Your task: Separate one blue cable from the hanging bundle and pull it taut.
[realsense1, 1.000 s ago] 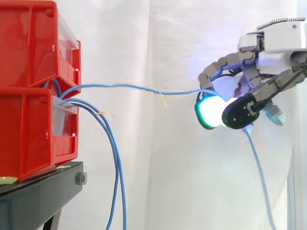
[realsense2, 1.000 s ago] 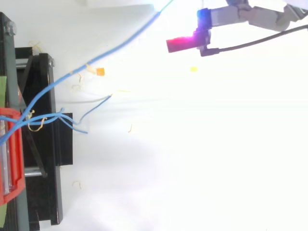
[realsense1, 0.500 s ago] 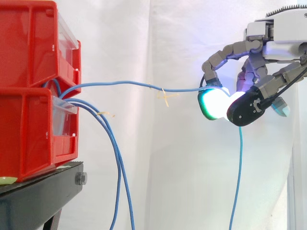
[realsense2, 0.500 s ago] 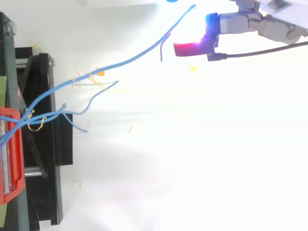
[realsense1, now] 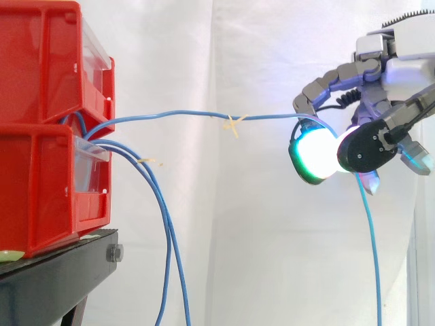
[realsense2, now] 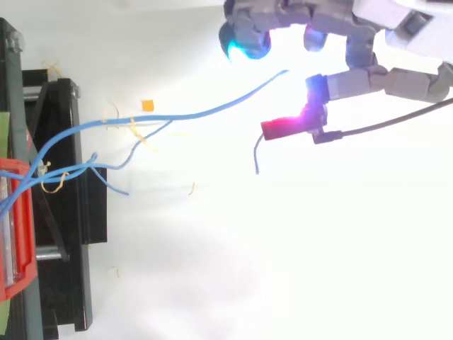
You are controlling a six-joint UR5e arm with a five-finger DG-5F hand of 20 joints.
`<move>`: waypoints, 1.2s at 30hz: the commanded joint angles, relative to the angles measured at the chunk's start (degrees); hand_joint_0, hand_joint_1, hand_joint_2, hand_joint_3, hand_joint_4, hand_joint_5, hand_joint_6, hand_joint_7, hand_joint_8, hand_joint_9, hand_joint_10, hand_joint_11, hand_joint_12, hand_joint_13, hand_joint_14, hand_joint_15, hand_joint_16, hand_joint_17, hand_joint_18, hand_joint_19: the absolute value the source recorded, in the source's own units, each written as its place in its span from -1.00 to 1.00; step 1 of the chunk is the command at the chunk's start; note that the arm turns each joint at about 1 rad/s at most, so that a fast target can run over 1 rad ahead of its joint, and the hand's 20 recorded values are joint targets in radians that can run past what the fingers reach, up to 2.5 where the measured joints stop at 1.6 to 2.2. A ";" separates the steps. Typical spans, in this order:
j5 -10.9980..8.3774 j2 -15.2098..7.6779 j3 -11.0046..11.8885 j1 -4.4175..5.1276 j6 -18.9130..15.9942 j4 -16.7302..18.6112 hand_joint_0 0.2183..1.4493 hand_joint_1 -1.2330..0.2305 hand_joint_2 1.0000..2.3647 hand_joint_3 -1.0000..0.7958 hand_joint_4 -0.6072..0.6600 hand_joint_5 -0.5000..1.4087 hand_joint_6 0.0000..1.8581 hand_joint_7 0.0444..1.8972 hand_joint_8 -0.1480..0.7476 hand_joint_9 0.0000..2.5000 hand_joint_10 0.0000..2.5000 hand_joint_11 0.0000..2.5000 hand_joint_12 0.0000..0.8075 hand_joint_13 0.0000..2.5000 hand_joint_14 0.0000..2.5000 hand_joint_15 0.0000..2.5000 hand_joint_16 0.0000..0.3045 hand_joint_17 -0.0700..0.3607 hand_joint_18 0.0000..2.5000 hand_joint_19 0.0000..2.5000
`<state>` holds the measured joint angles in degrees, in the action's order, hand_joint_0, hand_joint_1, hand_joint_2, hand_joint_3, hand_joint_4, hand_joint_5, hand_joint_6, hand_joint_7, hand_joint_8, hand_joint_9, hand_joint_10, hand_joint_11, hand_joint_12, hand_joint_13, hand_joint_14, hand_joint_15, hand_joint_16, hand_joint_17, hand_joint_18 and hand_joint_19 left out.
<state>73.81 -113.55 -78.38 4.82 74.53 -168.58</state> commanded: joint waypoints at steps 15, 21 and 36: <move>-0.60 -0.09 -0.02 0.19 -20.92 -10.63 -0.14 -0.35 -0.98 -0.25 0.02 -0.33 -0.46 0.28 -0.60 0.51 -0.99 -0.75 -0.52 0.06 -0.99 -0.71 -0.68 -0.17 -0.22 -0.56; -0.77 -0.09 -0.02 0.01 -21.10 -13.36 -0.14 -0.34 -0.98 -0.26 0.02 -0.33 -0.46 0.28 -0.60 0.51 -0.99 -0.75 -0.52 0.06 -0.99 -0.70 -0.68 -0.17 -0.22 -0.56; -0.77 -0.09 -0.02 0.10 -21.89 -12.92 -0.14 -0.33 -0.98 -0.29 0.04 -0.33 -0.46 0.28 -0.60 0.51 -0.99 -0.75 -0.52 0.07 -0.99 -0.70 -0.69 -0.18 -0.21 -0.56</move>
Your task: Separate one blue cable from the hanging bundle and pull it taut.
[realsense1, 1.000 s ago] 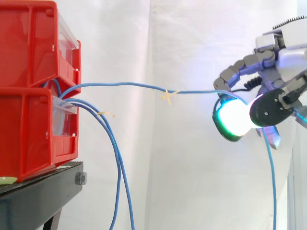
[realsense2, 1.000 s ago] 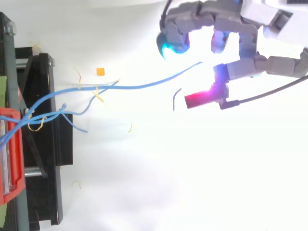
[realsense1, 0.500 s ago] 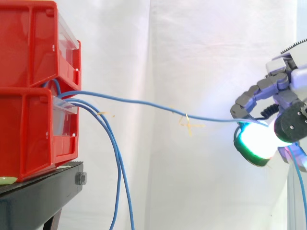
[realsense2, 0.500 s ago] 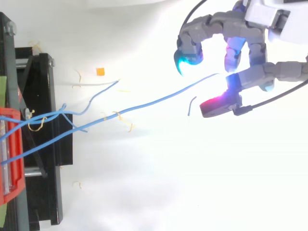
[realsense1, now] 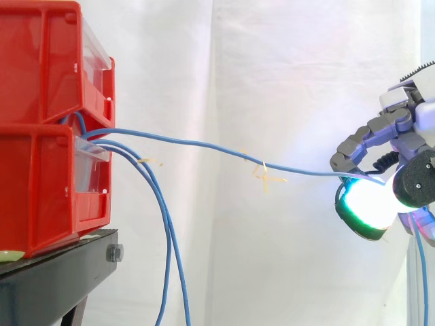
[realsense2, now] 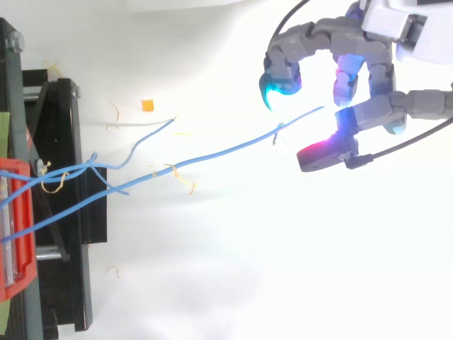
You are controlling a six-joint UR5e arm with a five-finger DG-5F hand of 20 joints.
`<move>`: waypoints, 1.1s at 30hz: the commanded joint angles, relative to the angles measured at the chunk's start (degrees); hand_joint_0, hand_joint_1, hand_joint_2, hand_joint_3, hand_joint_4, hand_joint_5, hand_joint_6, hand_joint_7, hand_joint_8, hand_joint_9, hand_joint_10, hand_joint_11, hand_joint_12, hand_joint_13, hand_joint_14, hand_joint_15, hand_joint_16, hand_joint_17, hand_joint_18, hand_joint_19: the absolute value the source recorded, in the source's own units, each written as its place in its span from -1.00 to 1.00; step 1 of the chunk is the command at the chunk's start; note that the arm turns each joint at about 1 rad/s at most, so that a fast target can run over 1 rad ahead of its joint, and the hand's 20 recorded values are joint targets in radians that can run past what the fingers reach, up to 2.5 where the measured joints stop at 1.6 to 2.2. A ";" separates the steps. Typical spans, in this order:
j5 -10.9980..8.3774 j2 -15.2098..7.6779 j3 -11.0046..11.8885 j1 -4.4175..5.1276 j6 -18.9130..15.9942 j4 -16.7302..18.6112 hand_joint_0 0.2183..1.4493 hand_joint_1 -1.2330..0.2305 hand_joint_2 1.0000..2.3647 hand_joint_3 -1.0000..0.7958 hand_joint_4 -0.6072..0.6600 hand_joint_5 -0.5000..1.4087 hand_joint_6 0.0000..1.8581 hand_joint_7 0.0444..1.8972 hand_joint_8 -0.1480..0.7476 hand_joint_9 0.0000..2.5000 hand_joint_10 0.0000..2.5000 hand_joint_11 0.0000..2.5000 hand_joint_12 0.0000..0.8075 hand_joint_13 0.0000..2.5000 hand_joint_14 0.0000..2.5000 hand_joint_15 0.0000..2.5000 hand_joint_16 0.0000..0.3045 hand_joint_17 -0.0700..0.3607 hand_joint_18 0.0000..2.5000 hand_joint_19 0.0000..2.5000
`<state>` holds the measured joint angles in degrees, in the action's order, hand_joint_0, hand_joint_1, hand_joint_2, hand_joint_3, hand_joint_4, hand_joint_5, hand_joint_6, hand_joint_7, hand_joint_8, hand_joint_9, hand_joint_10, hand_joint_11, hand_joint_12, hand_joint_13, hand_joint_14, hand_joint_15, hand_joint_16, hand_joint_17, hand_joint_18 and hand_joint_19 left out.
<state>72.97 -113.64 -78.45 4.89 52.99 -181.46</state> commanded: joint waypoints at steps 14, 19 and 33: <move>0.51 0.00 -0.03 0.29 -11.68 -2.58 -0.14 -0.33 -0.98 -0.28 0.04 -0.33 -0.46 0.28 -0.61 0.52 -0.99 -0.75 -0.53 0.06 -0.99 -0.70 -0.70 -0.19 -0.21 -0.56; 0.42 0.00 -0.03 0.29 -13.79 -3.11 -0.14 -0.33 -0.98 -0.28 0.04 -0.33 -0.46 0.28 -0.61 0.52 -0.99 -0.75 -0.52 0.06 -0.99 -0.71 -0.70 -0.19 -0.21 -0.56; 0.86 0.00 -0.03 0.29 -19.33 -6.45 -0.14 -0.33 -0.98 -0.27 0.04 -0.33 -0.46 0.29 -0.61 0.52 -0.99 -0.75 -0.52 0.07 -0.99 -0.71 -0.70 -0.20 -0.21 -0.56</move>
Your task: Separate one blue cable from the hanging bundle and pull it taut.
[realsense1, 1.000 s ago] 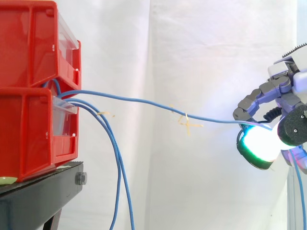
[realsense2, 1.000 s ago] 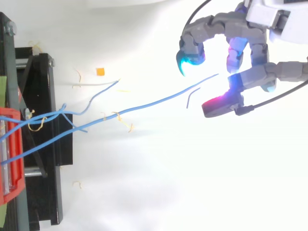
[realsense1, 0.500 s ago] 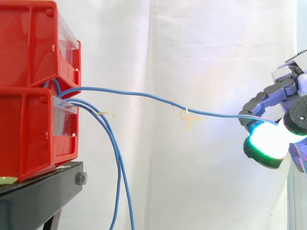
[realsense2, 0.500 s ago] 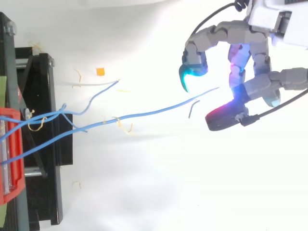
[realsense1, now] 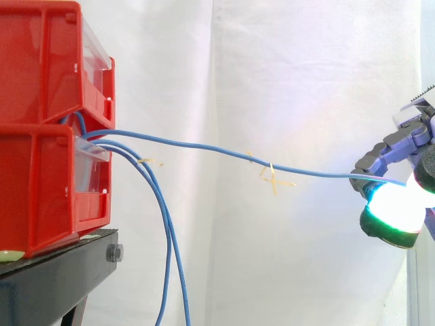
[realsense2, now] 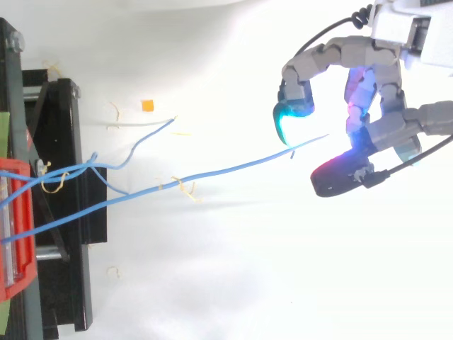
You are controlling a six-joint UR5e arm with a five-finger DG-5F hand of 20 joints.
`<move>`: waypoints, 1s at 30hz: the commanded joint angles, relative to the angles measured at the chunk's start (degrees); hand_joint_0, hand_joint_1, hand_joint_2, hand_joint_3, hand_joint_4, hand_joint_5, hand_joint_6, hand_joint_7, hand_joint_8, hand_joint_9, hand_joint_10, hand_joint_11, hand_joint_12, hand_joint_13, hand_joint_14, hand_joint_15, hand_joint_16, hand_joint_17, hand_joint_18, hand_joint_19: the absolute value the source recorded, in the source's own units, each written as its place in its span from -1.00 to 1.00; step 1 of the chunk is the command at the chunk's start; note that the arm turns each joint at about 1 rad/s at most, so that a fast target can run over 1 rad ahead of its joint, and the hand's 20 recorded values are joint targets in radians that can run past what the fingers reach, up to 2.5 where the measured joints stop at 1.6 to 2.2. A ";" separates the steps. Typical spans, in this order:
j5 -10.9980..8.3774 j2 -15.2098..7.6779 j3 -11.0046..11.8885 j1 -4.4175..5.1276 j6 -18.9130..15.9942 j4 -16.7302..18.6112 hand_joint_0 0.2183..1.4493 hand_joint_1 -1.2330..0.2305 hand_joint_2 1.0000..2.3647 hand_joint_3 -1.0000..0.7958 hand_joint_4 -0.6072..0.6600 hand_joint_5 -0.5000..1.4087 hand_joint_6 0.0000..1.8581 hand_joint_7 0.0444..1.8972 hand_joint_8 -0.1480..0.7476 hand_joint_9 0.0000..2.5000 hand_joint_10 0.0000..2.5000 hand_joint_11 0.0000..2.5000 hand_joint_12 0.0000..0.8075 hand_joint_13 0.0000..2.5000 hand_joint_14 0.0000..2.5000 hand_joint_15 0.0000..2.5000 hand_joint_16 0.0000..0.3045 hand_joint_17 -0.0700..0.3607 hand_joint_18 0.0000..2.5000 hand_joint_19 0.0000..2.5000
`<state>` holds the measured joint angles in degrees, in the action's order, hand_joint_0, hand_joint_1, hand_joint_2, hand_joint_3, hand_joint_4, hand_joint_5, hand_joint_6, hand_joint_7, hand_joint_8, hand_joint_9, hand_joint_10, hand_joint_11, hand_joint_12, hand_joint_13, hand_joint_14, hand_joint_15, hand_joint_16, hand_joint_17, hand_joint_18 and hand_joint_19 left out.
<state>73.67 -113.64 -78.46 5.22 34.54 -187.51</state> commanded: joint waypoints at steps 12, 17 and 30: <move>0.95 0.00 -0.02 0.05 -4.39 -0.66 -0.14 -0.33 -0.98 -0.27 0.04 -0.33 -0.46 0.29 -0.61 0.52 -0.99 -0.75 -0.52 0.07 -0.99 -0.71 -0.70 -0.19 -0.21 -0.56; 1.04 0.00 -0.02 0.05 -5.36 -0.66 -0.14 -0.33 -0.98 -0.28 0.04 -0.33 -0.46 0.29 -0.60 0.52 -0.99 -0.74 -0.53 0.07 -0.99 -0.70 -0.70 -0.20 -0.21 -0.56; 2.27 0.00 -0.02 0.05 -8.43 -0.66 -0.14 -0.33 -0.98 -0.28 0.04 -0.33 -0.46 0.29 -0.60 0.52 -0.99 -0.74 -0.52 0.07 -0.99 -0.70 -0.70 -0.20 -0.21 -0.56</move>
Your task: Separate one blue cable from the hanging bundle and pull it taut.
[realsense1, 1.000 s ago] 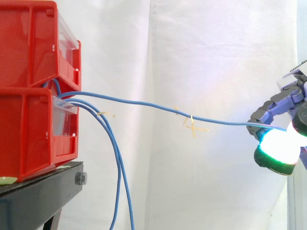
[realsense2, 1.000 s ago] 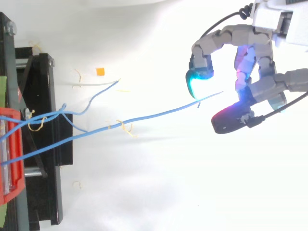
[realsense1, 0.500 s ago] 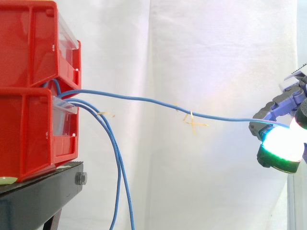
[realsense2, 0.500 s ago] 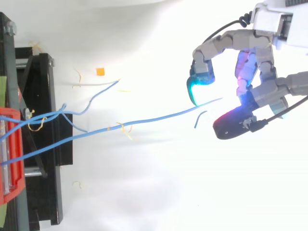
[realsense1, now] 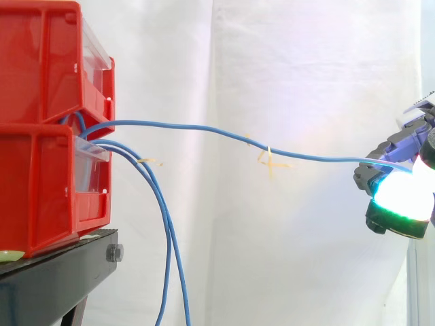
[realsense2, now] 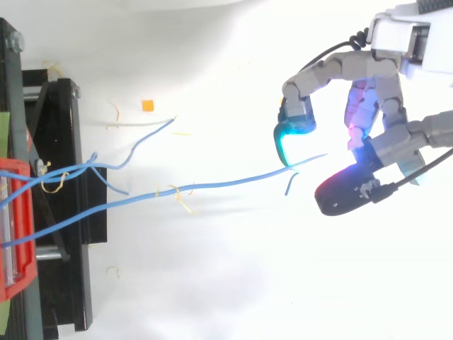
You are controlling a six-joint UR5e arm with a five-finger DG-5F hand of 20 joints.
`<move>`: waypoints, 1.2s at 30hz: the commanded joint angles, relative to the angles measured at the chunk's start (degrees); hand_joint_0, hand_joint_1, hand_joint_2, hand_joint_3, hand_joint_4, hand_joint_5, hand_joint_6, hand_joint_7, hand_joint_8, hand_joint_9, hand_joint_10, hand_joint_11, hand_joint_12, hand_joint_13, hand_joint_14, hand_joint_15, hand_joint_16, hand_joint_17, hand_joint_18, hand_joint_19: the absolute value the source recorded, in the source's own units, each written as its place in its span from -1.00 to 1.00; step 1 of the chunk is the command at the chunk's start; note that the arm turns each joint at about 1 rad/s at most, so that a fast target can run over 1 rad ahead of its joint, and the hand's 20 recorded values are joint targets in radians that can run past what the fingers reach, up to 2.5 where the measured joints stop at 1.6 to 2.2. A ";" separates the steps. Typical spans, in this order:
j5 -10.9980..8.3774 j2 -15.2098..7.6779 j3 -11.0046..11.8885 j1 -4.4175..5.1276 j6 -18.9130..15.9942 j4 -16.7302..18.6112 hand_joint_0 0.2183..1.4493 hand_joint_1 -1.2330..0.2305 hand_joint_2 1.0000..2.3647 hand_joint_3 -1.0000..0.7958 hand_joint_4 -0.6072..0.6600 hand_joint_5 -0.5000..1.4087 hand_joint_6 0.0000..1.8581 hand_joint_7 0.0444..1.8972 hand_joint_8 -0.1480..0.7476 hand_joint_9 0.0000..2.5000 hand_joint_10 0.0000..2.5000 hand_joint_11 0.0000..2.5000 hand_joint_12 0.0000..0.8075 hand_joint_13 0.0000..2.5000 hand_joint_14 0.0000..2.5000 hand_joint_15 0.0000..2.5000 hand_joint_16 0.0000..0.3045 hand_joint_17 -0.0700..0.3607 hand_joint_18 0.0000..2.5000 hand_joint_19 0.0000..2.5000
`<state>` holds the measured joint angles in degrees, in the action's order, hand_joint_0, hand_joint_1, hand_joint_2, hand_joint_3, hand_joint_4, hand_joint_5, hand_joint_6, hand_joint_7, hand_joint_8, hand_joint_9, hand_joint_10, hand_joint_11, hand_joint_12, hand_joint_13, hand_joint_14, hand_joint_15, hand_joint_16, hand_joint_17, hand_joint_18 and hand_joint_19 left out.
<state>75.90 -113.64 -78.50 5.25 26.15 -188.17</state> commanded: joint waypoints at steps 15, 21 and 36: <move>0.04 0.00 -0.16 0.02 -0.05 0.00 -0.64 -0.09 -1.00 -0.44 0.14 -0.34 -0.46 0.31 -0.48 0.51 -0.99 -0.79 -0.43 0.10 -0.99 -0.74 -0.60 -0.05 -0.14 -0.59; 0.04 0.00 -0.16 0.02 -0.05 0.00 -0.59 -0.08 -1.00 -0.44 0.10 -0.33 -0.46 0.29 -0.49 0.51 -0.99 -0.78 -0.44 0.09 -0.99 -0.73 -0.62 -0.08 -0.17 -0.57; 0.04 0.00 -0.25 0.02 0.04 0.00 -0.14 -0.26 -0.99 -0.34 0.05 -0.33 -0.46 0.32 -0.60 0.56 -0.99 -0.71 -0.53 0.09 -0.99 -0.70 -0.71 -0.22 -0.22 -0.54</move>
<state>75.94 -113.64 -78.67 5.25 26.17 -188.17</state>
